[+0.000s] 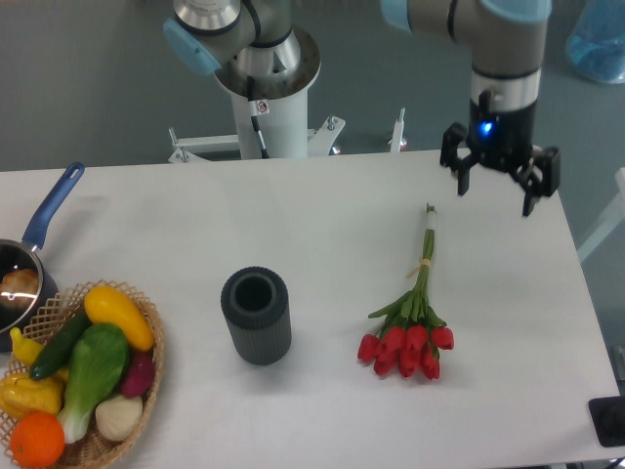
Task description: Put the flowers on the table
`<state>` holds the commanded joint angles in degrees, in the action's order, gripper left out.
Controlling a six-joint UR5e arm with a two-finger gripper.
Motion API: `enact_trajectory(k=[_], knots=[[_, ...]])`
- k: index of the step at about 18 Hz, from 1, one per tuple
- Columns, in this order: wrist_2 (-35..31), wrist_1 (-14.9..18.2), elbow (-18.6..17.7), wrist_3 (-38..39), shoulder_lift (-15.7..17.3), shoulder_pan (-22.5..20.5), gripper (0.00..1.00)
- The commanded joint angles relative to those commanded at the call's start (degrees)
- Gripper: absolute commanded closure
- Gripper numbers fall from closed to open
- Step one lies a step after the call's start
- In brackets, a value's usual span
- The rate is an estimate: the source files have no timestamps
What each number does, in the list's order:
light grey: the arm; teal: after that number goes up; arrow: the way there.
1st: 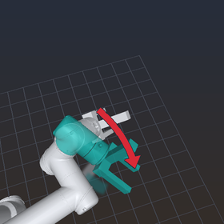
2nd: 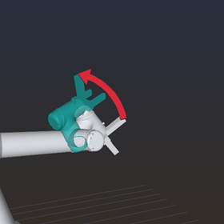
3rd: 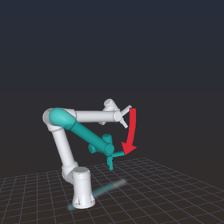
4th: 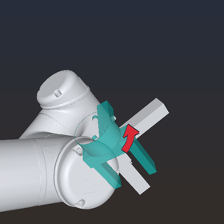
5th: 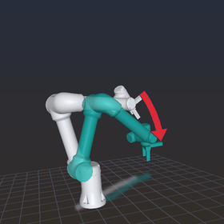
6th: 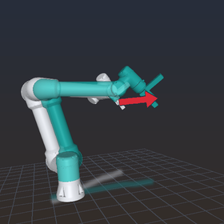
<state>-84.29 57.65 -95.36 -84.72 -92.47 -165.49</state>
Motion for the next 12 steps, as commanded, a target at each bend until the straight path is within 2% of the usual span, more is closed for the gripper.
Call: enact_trajectory(k=[3, 12], knots=[[0.27, 0.09, 0.09, -0.53, 1.59, -1.77, 0.00], [0.62, 0.00, -0.61, -0.53, 2.21, -3.79, 0.00]])
